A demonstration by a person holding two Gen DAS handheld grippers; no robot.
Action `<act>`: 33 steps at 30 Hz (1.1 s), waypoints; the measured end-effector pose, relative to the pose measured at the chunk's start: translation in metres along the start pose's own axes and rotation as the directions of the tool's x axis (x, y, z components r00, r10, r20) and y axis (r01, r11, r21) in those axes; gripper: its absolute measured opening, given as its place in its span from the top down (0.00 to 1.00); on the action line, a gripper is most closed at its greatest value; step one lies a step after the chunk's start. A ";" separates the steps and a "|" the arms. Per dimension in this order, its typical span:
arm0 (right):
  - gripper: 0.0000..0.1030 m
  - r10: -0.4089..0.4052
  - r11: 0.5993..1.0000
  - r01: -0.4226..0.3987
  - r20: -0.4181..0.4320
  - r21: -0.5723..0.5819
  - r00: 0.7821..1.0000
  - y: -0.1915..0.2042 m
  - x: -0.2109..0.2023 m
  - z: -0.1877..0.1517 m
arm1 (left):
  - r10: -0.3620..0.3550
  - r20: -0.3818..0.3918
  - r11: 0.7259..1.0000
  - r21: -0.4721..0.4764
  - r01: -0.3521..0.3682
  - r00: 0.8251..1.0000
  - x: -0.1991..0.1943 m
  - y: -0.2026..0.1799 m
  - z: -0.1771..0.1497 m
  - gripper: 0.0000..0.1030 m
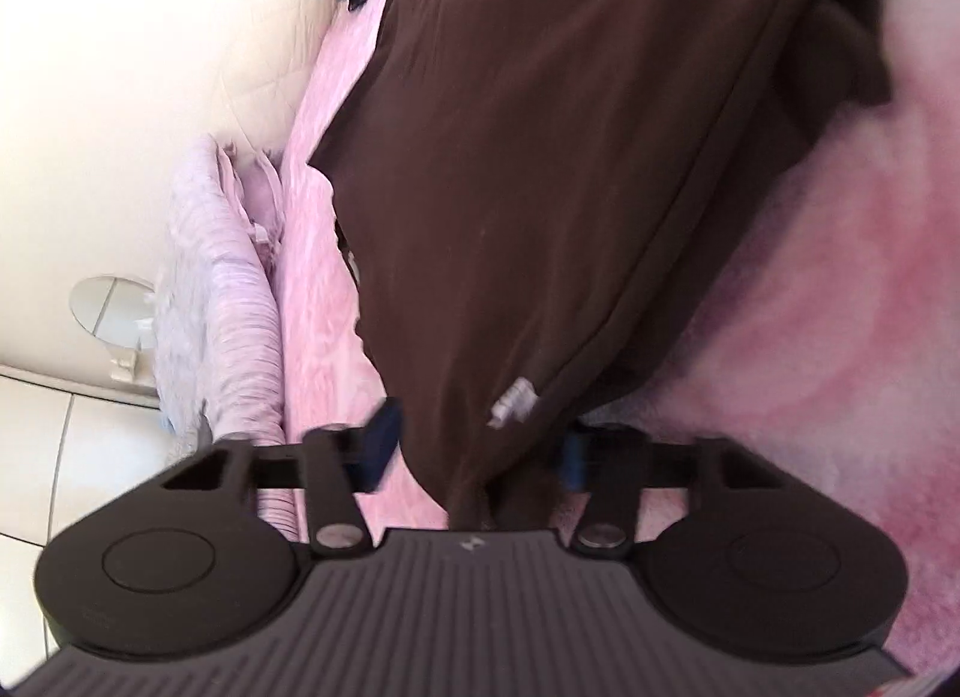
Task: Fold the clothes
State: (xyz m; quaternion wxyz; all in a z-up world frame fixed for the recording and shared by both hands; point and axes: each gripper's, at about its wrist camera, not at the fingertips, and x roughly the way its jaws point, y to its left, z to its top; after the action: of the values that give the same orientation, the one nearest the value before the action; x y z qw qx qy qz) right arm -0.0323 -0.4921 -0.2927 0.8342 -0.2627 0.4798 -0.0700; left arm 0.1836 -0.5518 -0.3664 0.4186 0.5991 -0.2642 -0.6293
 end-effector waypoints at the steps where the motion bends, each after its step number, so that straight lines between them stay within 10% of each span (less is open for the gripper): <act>1: 0.26 -0.032 0.997 0.033 0.021 -0.064 0.999 0.005 -0.001 -0.003 | -0.009 0.001 1.000 0.001 0.009 1.000 0.002 0.000 0.000 0.78; 10: 0.27 -0.153 0.968 0.156 0.031 -0.198 0.988 -0.014 0.012 -0.028 | -0.059 -0.001 0.997 -0.058 0.059 0.998 -0.003 0.005 -0.001 0.89; 11: 0.34 -0.144 0.971 0.147 0.030 -0.188 0.989 -0.019 0.011 -0.027 | -0.064 -0.004 0.996 -0.064 0.063 0.998 -0.006 0.007 -0.001 0.89; 13: 0.81 -0.101 0.982 0.099 -0.004 -0.161 0.995 -0.028 0.011 -0.024 | -0.070 -0.007 0.995 -0.073 0.069 0.998 -0.010 0.011 -0.001 0.90; 15: 0.85 -0.043 0.992 0.042 -0.009 -0.123 0.999 -0.038 0.005 -0.019 | -0.072 -0.008 0.994 -0.083 0.071 0.997 -0.014 0.016 -0.001 0.91; 23: 0.89 0.171 0.984 -0.169 0.047 -0.050 0.984 -0.048 -0.049 0.011 | -0.077 -0.053 0.987 -0.146 0.068 0.996 -0.068 0.036 -0.007 0.93; 33: 0.90 0.373 0.907 -0.403 0.210 0.125 0.904 -0.077 -0.118 0.037 | -0.235 -0.141 0.967 -0.137 0.216 0.962 -0.149 0.083 -0.009 0.92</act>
State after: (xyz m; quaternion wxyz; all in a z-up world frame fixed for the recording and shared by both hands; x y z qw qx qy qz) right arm -0.0534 -0.5006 -0.1493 0.8904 -0.0967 0.4370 0.0823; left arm 0.1992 -0.4668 -0.2188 0.3986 0.6465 -0.1222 -0.6389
